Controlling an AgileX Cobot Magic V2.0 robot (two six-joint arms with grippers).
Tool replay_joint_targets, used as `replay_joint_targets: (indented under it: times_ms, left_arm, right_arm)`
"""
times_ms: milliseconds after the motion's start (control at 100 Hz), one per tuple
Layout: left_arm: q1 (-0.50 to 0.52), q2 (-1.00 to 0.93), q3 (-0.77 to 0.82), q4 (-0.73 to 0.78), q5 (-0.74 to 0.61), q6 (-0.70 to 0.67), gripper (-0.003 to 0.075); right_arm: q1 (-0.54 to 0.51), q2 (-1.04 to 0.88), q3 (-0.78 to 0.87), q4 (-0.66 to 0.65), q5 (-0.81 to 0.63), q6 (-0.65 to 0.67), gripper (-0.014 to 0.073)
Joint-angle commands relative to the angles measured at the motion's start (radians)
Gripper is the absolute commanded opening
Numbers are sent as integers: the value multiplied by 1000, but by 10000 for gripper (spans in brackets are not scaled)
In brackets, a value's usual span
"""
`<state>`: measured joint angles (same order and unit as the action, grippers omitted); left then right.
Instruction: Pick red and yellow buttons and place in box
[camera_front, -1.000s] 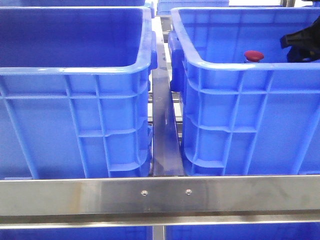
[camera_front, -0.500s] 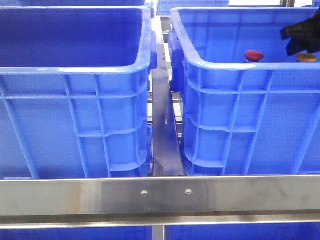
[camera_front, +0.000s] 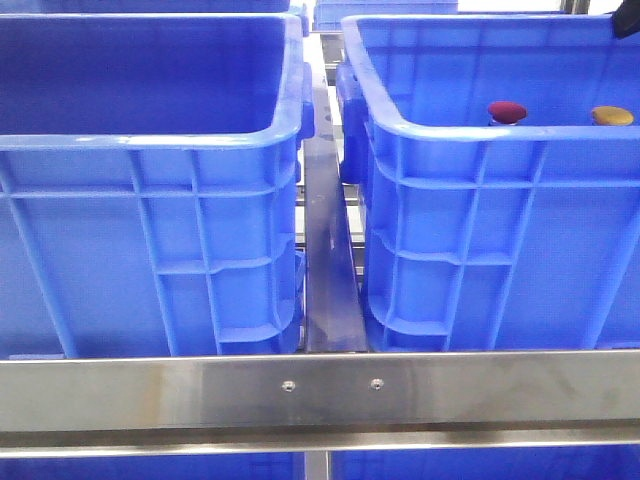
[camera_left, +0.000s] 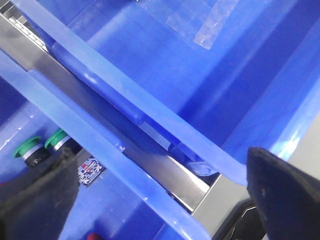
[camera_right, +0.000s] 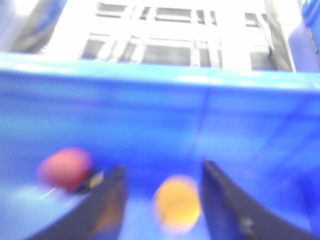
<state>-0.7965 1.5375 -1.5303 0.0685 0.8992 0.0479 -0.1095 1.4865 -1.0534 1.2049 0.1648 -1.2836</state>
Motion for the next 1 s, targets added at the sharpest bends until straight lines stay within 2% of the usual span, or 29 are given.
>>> replay_joint_targets:
  times_ms: [0,110,210,730,850,990]
  left_arm:
    - [-9,-44,-34,-1,-63,0,637]
    - [-9,-44,-34,-1,-63,0,637]
    - [-9,-44,-34,-1,-63,0,637]
    - [-9,-44,-34,-13,-87,0,632]
    - [-9,-51,-32,-30,-91,0,563]
    - [-9,-89,7,-43,-122,-2,362]
  right_arm:
    - [-7,-116,39,4,7,-12,183]
    - [-7,-219,122,4,14,-12,25]
    - [-7,-311,201,4,13,-12,-73]
    - [-7,-778,503,6,50,-12,-69]
    - [-7,-855,542,6,39,-12,-69]
    - [-7,-897,551,6,38,-12,-69]
